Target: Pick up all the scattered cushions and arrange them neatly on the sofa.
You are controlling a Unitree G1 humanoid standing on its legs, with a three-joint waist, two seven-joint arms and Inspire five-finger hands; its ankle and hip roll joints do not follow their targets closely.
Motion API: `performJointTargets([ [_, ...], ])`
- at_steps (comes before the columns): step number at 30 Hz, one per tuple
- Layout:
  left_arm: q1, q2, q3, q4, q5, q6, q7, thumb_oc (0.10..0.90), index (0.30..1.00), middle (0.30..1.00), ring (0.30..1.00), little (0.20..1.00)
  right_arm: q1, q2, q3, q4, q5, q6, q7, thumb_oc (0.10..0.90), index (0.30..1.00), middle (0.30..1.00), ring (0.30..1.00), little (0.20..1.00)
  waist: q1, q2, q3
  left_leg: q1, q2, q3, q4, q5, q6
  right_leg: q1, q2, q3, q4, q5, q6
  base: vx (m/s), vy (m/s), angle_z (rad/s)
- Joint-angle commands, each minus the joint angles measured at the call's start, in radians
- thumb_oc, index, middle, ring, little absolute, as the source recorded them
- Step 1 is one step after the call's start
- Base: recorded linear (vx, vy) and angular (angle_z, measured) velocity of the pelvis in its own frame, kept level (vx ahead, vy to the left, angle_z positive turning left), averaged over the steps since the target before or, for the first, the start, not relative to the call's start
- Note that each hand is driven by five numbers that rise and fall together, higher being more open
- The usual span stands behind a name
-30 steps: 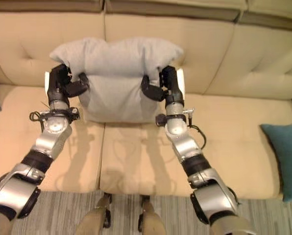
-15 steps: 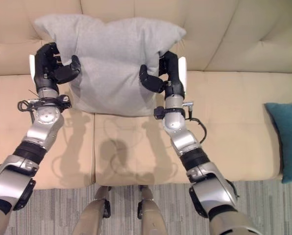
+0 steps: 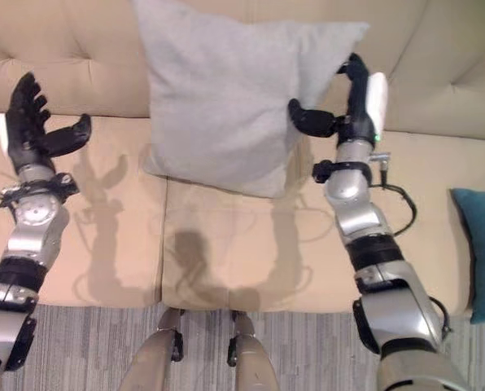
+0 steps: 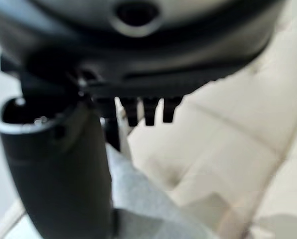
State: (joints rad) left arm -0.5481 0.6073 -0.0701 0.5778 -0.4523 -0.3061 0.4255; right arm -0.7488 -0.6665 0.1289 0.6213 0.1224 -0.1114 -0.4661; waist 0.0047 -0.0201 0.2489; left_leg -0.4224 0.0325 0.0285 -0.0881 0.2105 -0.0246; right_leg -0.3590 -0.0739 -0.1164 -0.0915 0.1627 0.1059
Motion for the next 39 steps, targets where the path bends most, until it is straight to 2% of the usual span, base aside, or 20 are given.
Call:
performJointTargets([
  [1, 0.048, 0.018, 0.025, -0.064, -0.005, -0.085, -0.033, 0.800, 0.900, 0.900, 0.900, 0.900, 0.074, -0.075, -0.093, -0.022, 0.059, -0.080, -0.030, 0.800, 0.900, 0.900, 0.900, 0.900, 0.001, -0.046, -0.192, 0.047, 0.002, 0.000, 0.001, -0.136, -0.076, -0.002, -0.068, -0.025, 0.004, -0.044, 0.081, 0.07, -0.033, 0.16],
  [2, 0.133, -0.006, 0.046, -0.107, -0.006, -0.081, -0.069, 0.800, 0.900, 0.900, 0.900, 0.900, 0.156, -0.062, -0.138, -0.042, 0.089, -0.092, -0.001, 0.800, 0.900, 0.900, 0.900, 0.900, 0.001, -0.052, -0.197, 0.067, 0.005, -0.001, 0.001, -0.141, -0.076, 0.020, -0.066, -0.027, 0.004, -0.051, 0.081, 0.08, -0.031, 0.14],
  [4, 0.216, -0.029, 0.063, -0.160, -0.005, -0.074, -0.103, 0.800, 0.900, 0.900, 0.900, 0.900, 0.235, -0.041, -0.182, -0.071, 0.115, -0.103, 0.028, 0.800, 0.900, 0.900, 0.900, 0.900, 0.003, -0.058, -0.200, 0.089, 0.008, -0.002, 0.001, -0.148, -0.075, 0.044, -0.067, -0.032, 0.004, -0.060, 0.081, 0.08, -0.034, 0.09],
  [7, 0.303, -0.034, 0.075, -0.195, 0.005, -0.061, -0.147, 0.800, 0.900, 0.900, 0.900, 0.900, 0.295, -0.041, -0.203, -0.095, 0.127, -0.109, 0.070, 0.800, 0.900, 0.900, 0.900, 0.900, 0.010, -0.063, -0.202, 0.114, 0.011, -0.002, 0.001, -0.153, -0.071, 0.067, -0.068, -0.034, 0.004, -0.068, 0.079, 0.04, -0.018, -0.02],
  [11, 0.323, -0.032, 0.065, -0.205, 0.012, -0.055, -0.169, 0.800, 0.900, 0.900, 0.900, 0.900, 0.288, -0.053, -0.185, -0.092, 0.142, -0.116, 0.095, 0.800, 0.900, 0.900, 0.900, 0.900, 0.016, -0.063, -0.196, 0.123, 0.015, 0.001, 0.001, -0.154, -0.071, 0.075, -0.069, -0.036, 0.004, -0.070, 0.079, -0.01, -0.010, -0.04],
  [20, 0.282, -0.054, -0.002, -0.235, 0.039, -0.050, -0.195, 0.800, 0.900, 0.900, 0.900, 0.900, 0.248, -0.007, -0.122, -0.131, 0.144, -0.126, 0.127, 0.800, 0.900, 0.900, 0.900, 0.900, 0.015, -0.056, -0.197, 0.102, 0.018, 0.004, 0.001, -0.148, -0.072, 0.053, -0.062, -0.034, 0.004, -0.067, 0.075, 0.00, -0.003, -0.01],
  [24, 0.198, -0.069, -0.054, -0.238, 0.039, -0.051, -0.194, 0.800, 0.900, 0.900, 0.900, 0.900, 0.215, 0.043, -0.090, -0.139, 0.119, -0.117, 0.111, 0.800, 0.900, 0.900, 0.900, 0.900, 0.007, -0.047, -0.195, 0.084, 0.016, 0.007, 0.001, -0.144, -0.072, 0.029, -0.064, -0.029, 0.004, -0.061, 0.073, 0.00, -0.002, -0.02],
  [26, 0.139, -0.097, -0.089, -0.247, 0.038, -0.052, -0.174, 0.800, 0.900, 0.900, 0.900, 0.900, 0.188, 0.111, -0.083, -0.143, 0.097, -0.111, 0.071, 0.800, 0.900, 0.900, 0.900, 0.900, 0.000, -0.038, -0.192, 0.074, 0.014, 0.012, 0.001, -0.143, -0.070, 0.016, -0.066, -0.025, 0.004, -0.057, 0.072, -0.01, 0.006, -0.11],
  [27, 0.053, -0.124, -0.143, -0.226, 0.041, -0.049, -0.155, 0.800, 0.900, 0.900, 0.900, 0.900, 0.152, 0.160, -0.059, -0.139, 0.100, -0.111, 0.057, 0.800, 0.900, 0.900, 0.900, 0.900, -0.008, -0.029, -0.184, 0.068, 0.015, 0.015, 0.001, -0.146, -0.069, 0.005, -0.066, -0.017, 0.004, -0.056, 0.071, -0.02, 0.007, -0.19],
  [29, -0.032, -0.128, -0.190, -0.186, 0.032, -0.048, -0.145, 0.800, 0.900, 0.900, 0.900, 0.900, 0.107, 0.176, -0.028, -0.120, 0.112, -0.112, 0.053, 0.800, 0.900, 0.900, 0.900, 0.900, -0.015, -0.025, -0.178, 0.056, 0.014, 0.018, 0.001, -0.142, -0.069, -0.012, -0.067, -0.013, 0.004, -0.050, 0.072, -0.04, 0.004, -0.16],
  [30, -0.135, -0.128, -0.244, -0.134, 0.021, -0.046, -0.139, 0.800, 0.900, 0.900, 0.900, 0.900, 0.052, 0.198, 0.005, -0.093, 0.135, -0.115, 0.053, 0.800, 0.900, 0.900, 0.900, 0.900, -0.024, -0.019, -0.167, 0.043, 0.012, 0.020, 0.001, -0.137, -0.068, -0.031, -0.066, -0.007, 0.004, -0.042, 0.073, -0.05, 0.008, -0.11],
  [32, -0.172, -0.119, -0.260, -0.110, 0.020, -0.045, -0.137, 0.800, 0.900, 0.900, 0.900, 0.900, 0.030, 0.203, 0.018, -0.082, 0.144, -0.116, 0.053, 0.800, 0.900, 0.900, 0.900, 0.900, -0.026, -0.017, -0.162, 0.038, 0.013, 0.022, 0.001, -0.135, -0.068, -0.038, -0.066, -0.004, 0.004, -0.039, 0.074, -0.03, 0.015, -0.15],
  [34, -0.307, -0.093, -0.325, -0.006, 0.038, -0.034, -0.131, 0.800, 0.900, 0.900, 0.900, 0.900, -0.052, 0.229, 0.062, -0.053, 0.171, -0.125, 0.055, 0.800, 0.900, 0.900, 0.900, 0.900, -0.040, -0.008, -0.145, 0.020, 0.014, 0.033, 0.001, -0.127, -0.069, -0.064, -0.065, 0.005, 0.004, -0.028, 0.077, -0.03, 0.037, -0.20],
  [39, -0.440, -0.062, -0.361, 0.130, 0.075, -0.013, -0.089, 0.800, 0.900, 0.900, 0.900, 0.900, -0.138, 0.271, 0.110, -0.047, 0.209, -0.139, 0.057, 0.800, 0.900, 0.900, 0.900, 0.900, -0.054, -0.004, -0.116, -0.004, 0.015, 0.050, 0.001, -0.117, -0.067, -0.104, -0.063, 0.023, 0.004, -0.013, 0.080, -0.01, 0.031, -0.16],
])
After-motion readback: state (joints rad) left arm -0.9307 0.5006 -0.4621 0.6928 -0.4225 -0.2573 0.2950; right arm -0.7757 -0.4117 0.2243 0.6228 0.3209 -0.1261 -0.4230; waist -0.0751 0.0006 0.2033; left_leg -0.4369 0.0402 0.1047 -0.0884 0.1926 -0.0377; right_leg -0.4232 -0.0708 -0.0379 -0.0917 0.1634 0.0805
